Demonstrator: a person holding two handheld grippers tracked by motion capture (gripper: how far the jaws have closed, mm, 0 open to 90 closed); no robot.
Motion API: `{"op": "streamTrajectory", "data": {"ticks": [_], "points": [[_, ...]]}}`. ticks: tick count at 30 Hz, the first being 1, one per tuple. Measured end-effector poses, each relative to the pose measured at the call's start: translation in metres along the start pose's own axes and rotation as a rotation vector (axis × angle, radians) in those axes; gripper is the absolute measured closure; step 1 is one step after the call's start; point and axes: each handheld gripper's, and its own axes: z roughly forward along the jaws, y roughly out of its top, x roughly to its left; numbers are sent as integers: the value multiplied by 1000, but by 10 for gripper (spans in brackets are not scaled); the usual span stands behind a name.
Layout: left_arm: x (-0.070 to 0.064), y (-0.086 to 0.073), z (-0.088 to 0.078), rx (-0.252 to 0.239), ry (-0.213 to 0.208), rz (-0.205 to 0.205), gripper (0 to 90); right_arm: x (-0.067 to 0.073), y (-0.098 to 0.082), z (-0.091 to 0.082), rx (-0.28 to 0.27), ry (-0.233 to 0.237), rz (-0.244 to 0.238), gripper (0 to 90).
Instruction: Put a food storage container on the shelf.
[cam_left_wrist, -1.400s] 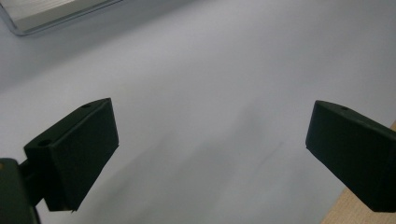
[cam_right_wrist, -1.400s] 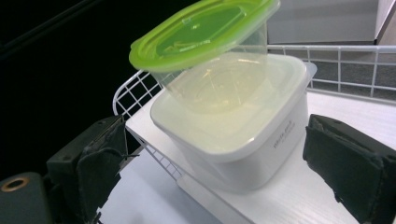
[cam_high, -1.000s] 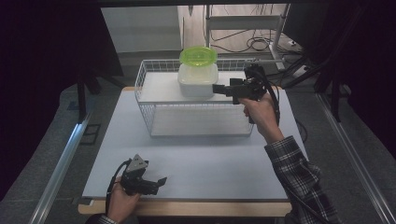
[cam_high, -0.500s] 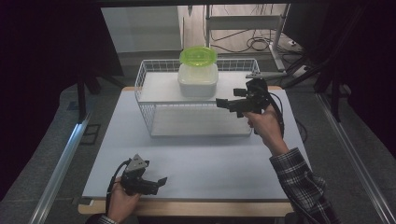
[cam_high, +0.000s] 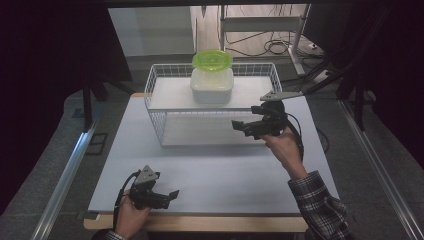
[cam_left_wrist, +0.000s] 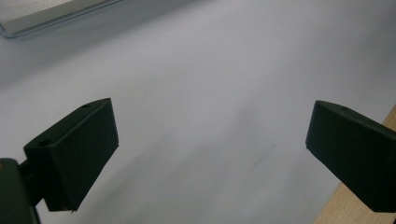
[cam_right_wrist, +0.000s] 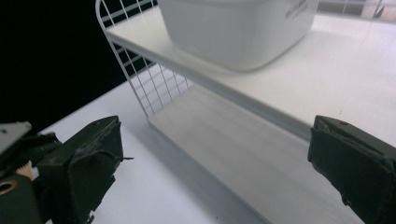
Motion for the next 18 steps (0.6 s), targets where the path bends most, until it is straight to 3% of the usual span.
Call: {"op": "streamTrajectory", "data": {"ticks": [10,18], "points": [[0,0,1,7,-7,5,22,3,-27,7,14,31,17,36],[-1,0,1,9,-11,7,22,5,-44,9,-5,30,-26,35]]}}
